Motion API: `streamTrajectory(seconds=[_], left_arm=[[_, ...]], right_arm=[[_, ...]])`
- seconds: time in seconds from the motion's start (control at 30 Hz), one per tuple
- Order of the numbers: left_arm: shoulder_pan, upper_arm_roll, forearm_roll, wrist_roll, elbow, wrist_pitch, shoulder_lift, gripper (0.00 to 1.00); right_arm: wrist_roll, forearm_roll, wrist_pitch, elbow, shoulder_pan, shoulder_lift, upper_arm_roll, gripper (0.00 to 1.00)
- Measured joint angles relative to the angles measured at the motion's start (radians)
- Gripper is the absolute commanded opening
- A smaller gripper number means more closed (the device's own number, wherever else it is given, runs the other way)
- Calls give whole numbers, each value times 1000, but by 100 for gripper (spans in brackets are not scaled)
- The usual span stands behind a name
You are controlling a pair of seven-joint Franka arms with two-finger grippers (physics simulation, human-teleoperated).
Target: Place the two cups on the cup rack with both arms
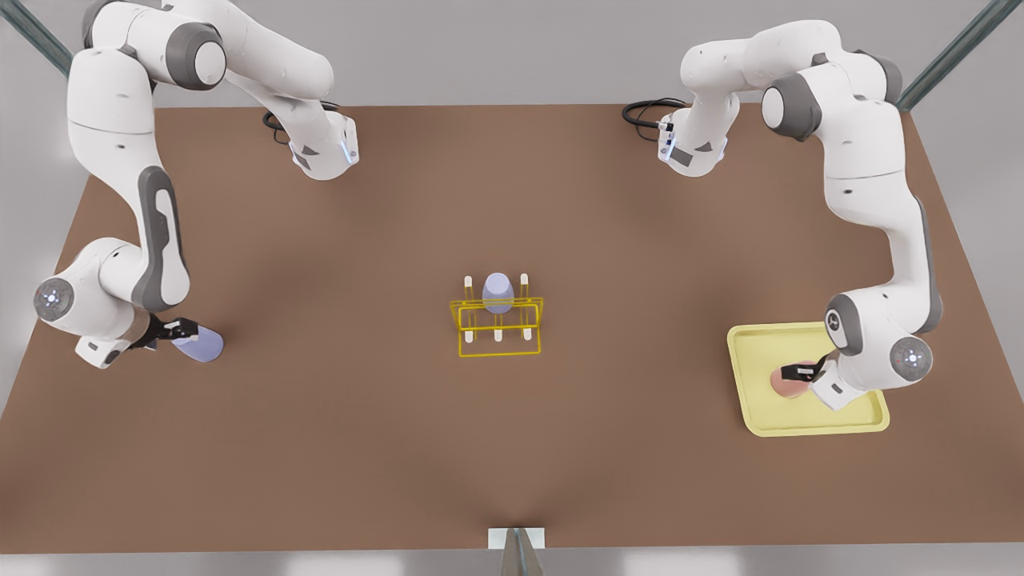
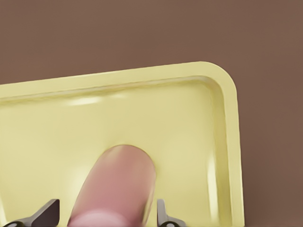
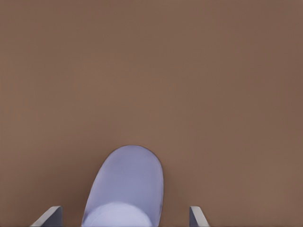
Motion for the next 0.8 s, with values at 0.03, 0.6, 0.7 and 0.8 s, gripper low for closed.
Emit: streamTrajectory(seconds=[0.03,0.6,0.7,0.8], left_arm=[[0,0,0,3,-1,3,2,100],[0,1,-3,26,-17,16,24,100],[0,1,-3,27,-17,16,30,100],[-2,1,-3,28,-17,17,31,95]], right_arm=[[0,2,8,-7,-1,4,0,100],[16,8,61,-42,-21,70,0,100],[18,8,65,-52,-23,68,0,100],[20,8,67,-57,-21,69,0,100]])
